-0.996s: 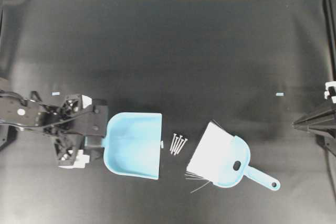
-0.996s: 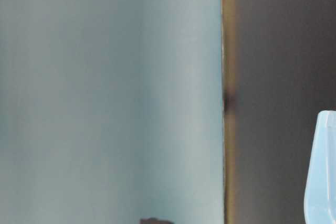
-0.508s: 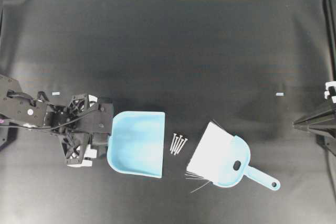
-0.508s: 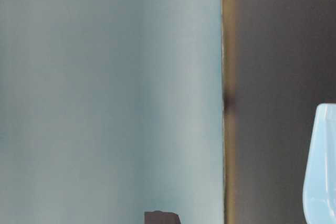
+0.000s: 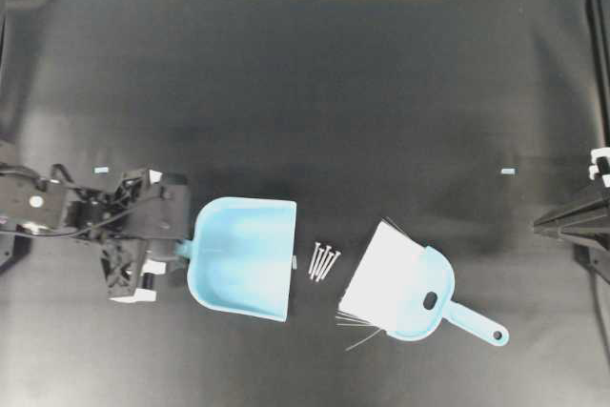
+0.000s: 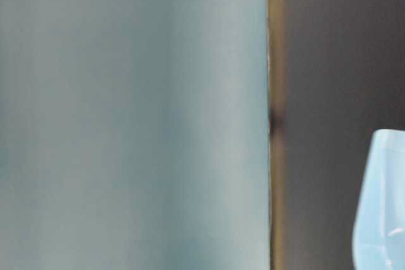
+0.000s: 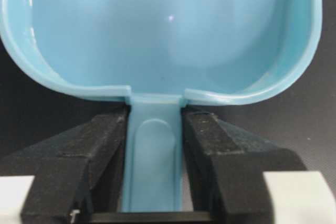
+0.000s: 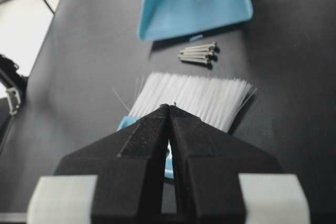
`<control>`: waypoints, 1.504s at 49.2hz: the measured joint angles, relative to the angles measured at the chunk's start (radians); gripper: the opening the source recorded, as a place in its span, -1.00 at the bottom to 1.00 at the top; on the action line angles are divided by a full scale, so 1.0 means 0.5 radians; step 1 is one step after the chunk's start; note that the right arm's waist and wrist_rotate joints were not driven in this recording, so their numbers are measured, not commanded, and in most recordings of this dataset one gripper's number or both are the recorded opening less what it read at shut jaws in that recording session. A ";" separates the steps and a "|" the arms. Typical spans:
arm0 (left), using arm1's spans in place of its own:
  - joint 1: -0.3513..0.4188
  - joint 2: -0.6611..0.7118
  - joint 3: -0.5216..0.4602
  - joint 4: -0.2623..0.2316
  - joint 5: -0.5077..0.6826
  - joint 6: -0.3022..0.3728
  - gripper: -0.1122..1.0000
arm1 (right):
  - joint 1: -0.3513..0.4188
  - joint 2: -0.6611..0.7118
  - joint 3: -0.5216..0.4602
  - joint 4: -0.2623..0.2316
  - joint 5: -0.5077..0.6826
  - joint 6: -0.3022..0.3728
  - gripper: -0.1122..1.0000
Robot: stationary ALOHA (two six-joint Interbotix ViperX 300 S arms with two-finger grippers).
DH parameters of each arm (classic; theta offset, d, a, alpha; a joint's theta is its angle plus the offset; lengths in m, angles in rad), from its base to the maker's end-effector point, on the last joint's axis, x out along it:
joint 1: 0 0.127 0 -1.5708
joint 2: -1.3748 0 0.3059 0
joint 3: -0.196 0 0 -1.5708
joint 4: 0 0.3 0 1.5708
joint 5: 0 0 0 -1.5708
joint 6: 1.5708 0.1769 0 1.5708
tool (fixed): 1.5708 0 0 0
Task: Hold the dustpan with the left arm, while a human hand uses a hand brush to gather screws into the dustpan.
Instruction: 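Hold the dustpan steady with the left gripper, scoop edge facing the screws, then keep holding the dustpan with the left gripper while screws are brushed in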
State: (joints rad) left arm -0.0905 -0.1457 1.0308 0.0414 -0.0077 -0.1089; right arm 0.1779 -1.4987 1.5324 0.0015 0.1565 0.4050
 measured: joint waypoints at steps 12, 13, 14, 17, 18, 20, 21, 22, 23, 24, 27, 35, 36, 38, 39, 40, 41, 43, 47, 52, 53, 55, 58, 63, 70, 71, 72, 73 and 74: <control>0.003 -0.350 0.052 0.000 0.006 0.000 -0.25 | 0.000 0.000 0.000 0.003 0.000 -0.003 -0.80; 0.003 -0.380 0.055 0.000 0.025 0.003 -0.25 | 0.000 0.000 0.000 0.003 0.000 0.000 -0.80; 0.003 -0.408 0.055 0.000 0.037 0.006 -0.25 | 0.000 0.000 0.000 0.003 0.000 -0.003 -0.80; 0.009 -0.485 0.061 0.000 0.095 0.003 -0.25 | 0.000 0.000 0.000 0.003 -0.003 -0.003 -0.80; 0.018 -0.512 0.067 0.000 0.123 0.003 -0.25 | 0.000 0.000 0.000 0.003 0.000 0.000 -0.80; 0.031 -0.540 0.080 0.000 0.156 0.000 -0.25 | 0.000 0.000 0.000 0.003 0.000 -0.003 -0.80; 0.037 -0.546 0.080 0.000 0.172 -0.003 -0.25 | 0.000 0.000 0.000 0.003 -0.003 -0.003 -0.80; 0.043 -0.549 0.083 0.000 0.184 -0.006 -0.25 | 0.000 0.000 0.000 0.003 0.000 -0.003 -0.80; 0.046 -0.549 0.086 0.000 0.196 -0.009 -0.25 | 0.000 -0.003 0.000 0.003 0.000 0.000 -0.80; 0.052 -0.549 0.083 0.000 0.209 -0.009 -0.25 | 0.000 0.000 0.000 0.003 0.000 0.000 -0.80; 0.052 -0.540 0.083 0.000 0.233 -0.009 -0.25 | 0.000 -0.003 0.000 0.003 0.000 -0.003 -0.80; 0.080 -0.442 0.074 0.000 0.295 0.003 -0.25 | 0.000 -0.003 0.000 0.003 0.000 -0.003 -0.80; 0.089 -0.420 0.071 0.000 0.301 0.009 -0.25 | 0.000 0.000 0.000 0.003 0.000 0.000 -0.80; 0.092 -0.374 0.064 0.000 0.310 0.021 -0.25 | 0.000 -0.003 0.000 0.003 -0.003 -0.003 -0.80; 0.098 -0.353 0.061 0.003 0.310 0.028 -0.25 | 0.000 0.000 0.000 0.003 0.000 0.000 -0.80; 0.098 -0.331 0.058 0.003 0.310 0.037 -0.25 | 0.000 -0.003 0.000 0.003 0.000 -0.003 -0.80; 0.101 -0.313 0.058 0.000 0.310 0.043 -0.25 | 0.000 0.000 0.000 0.000 0.000 0.000 -0.80; 0.101 -0.273 0.055 0.003 0.304 0.061 -0.25 | 0.000 -0.003 0.000 0.003 0.000 -0.003 -0.80; 0.107 -0.187 0.046 0.003 0.276 0.089 -0.25 | 0.000 0.000 0.000 0.003 0.000 -0.003 -0.80; 0.117 -0.110 0.025 0.000 0.252 0.098 -0.25 | 0.000 0.000 0.000 0.000 0.000 -0.003 -0.80; 0.117 -0.101 0.015 0.003 0.249 0.101 -0.25 | 0.000 0.000 0.000 0.003 0.000 -0.003 -0.80; 0.117 -0.086 0.000 0.003 0.249 0.101 -0.25 | 0.000 0.000 0.000 0.003 0.000 -0.003 -0.80; 0.123 -0.071 -0.028 0.003 0.249 0.107 -0.25 | 0.000 -0.003 0.000 0.000 -0.003 -0.003 -0.80; 0.123 -0.037 -0.077 0.003 0.264 0.135 -0.25 | 0.000 -0.003 0.000 0.003 0.000 -0.003 -0.80; 0.129 0.018 -0.147 0.003 0.371 0.150 -0.25 | 0.000 -0.003 0.000 0.003 0.000 -0.003 -0.80; 0.132 0.028 -0.156 0.003 0.380 0.153 -0.25 | 0.000 -0.003 0.000 0.003 0.000 -0.003 -0.80; 0.132 0.037 -0.166 0.003 0.387 0.153 -0.25 | 0.000 -0.003 0.000 0.003 -0.003 -0.003 -0.80; 0.135 0.046 -0.172 0.003 0.393 0.150 -0.25 | 0.000 -0.003 0.000 0.003 0.000 -0.003 -0.80; 0.138 0.052 -0.178 0.003 0.396 0.153 -0.25 | 0.000 -0.003 0.000 0.003 -0.003 -0.003 -0.80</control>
State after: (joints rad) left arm -0.0215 -0.1197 0.9419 0.0430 0.1902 -0.0322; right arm 0.1779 -1.5002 1.5324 0.0031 0.1549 0.4034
